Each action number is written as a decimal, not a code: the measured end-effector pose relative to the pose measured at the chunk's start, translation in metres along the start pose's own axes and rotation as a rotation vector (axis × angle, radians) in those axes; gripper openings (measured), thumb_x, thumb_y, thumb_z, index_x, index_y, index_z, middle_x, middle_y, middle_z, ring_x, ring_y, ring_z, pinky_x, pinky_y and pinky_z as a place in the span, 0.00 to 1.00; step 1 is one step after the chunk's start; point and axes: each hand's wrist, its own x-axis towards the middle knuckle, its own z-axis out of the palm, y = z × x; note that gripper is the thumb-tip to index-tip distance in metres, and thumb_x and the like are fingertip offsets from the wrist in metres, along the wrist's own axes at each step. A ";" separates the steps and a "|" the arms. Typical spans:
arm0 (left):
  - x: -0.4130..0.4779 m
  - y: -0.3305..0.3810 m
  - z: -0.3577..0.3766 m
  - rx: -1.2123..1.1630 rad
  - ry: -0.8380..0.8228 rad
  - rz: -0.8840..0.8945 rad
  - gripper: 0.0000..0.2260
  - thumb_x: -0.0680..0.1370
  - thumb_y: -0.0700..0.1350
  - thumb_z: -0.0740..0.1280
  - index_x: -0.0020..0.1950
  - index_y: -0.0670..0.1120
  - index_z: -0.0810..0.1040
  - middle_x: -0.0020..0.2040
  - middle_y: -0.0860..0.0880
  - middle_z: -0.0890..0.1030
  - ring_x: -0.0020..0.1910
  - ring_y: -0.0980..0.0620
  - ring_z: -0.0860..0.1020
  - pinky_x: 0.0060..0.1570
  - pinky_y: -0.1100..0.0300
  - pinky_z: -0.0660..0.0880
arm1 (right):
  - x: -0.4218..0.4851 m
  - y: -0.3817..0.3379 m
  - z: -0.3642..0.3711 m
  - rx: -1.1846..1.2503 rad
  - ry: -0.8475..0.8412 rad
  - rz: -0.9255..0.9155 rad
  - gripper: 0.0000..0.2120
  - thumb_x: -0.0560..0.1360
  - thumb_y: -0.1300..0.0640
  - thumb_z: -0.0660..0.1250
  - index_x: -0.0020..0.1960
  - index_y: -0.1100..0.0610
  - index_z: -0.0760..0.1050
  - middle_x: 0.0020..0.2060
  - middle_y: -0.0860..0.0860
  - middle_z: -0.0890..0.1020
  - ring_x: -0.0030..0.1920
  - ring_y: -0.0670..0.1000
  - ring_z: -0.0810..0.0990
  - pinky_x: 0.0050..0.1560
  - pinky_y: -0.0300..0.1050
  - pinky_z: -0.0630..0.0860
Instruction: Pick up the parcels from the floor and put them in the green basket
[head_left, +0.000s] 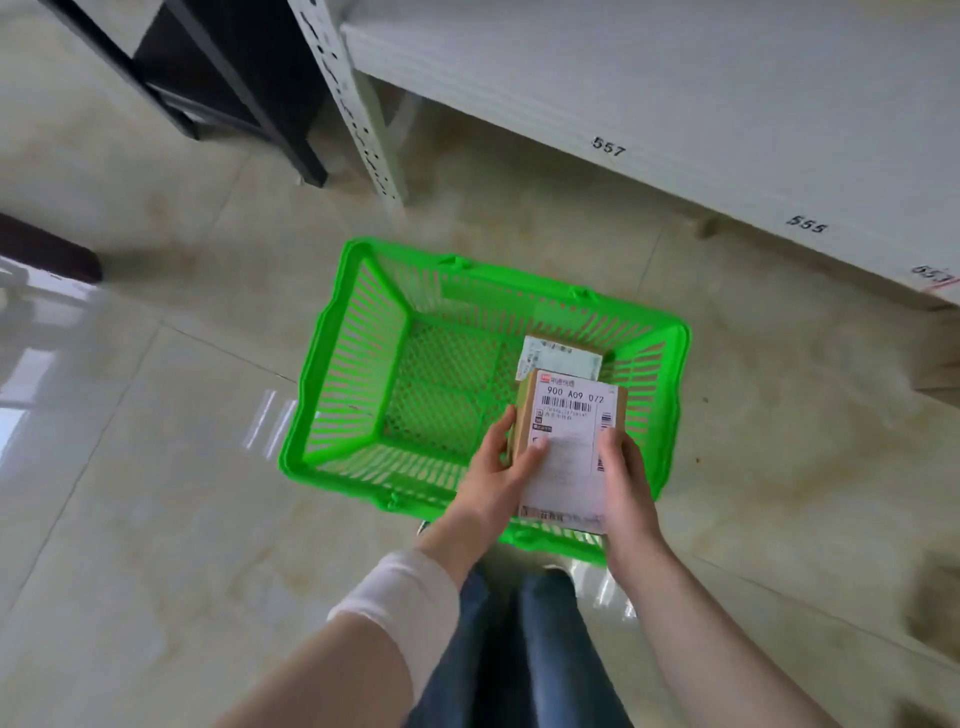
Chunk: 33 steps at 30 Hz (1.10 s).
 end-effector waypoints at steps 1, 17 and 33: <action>0.019 -0.003 -0.003 0.012 -0.012 -0.011 0.34 0.71 0.53 0.69 0.74 0.51 0.61 0.61 0.47 0.76 0.55 0.51 0.77 0.47 0.67 0.77 | 0.018 0.008 0.002 0.043 -0.005 0.017 0.23 0.75 0.43 0.62 0.67 0.52 0.68 0.58 0.55 0.80 0.54 0.56 0.81 0.56 0.56 0.77; 0.179 -0.037 -0.017 0.201 -0.071 -0.021 0.28 0.67 0.56 0.66 0.67 0.55 0.71 0.66 0.48 0.75 0.64 0.51 0.74 0.60 0.60 0.69 | 0.167 0.060 0.002 0.353 0.066 0.125 0.23 0.73 0.46 0.64 0.67 0.45 0.66 0.52 0.49 0.81 0.56 0.54 0.79 0.50 0.52 0.78; 0.193 -0.021 0.008 0.287 -0.027 0.063 0.21 0.80 0.43 0.58 0.74 0.47 0.63 0.70 0.51 0.71 0.67 0.57 0.69 0.56 0.74 0.66 | 0.165 0.063 0.034 0.770 0.393 0.227 0.23 0.75 0.51 0.66 0.66 0.52 0.61 0.56 0.52 0.77 0.60 0.56 0.77 0.55 0.58 0.77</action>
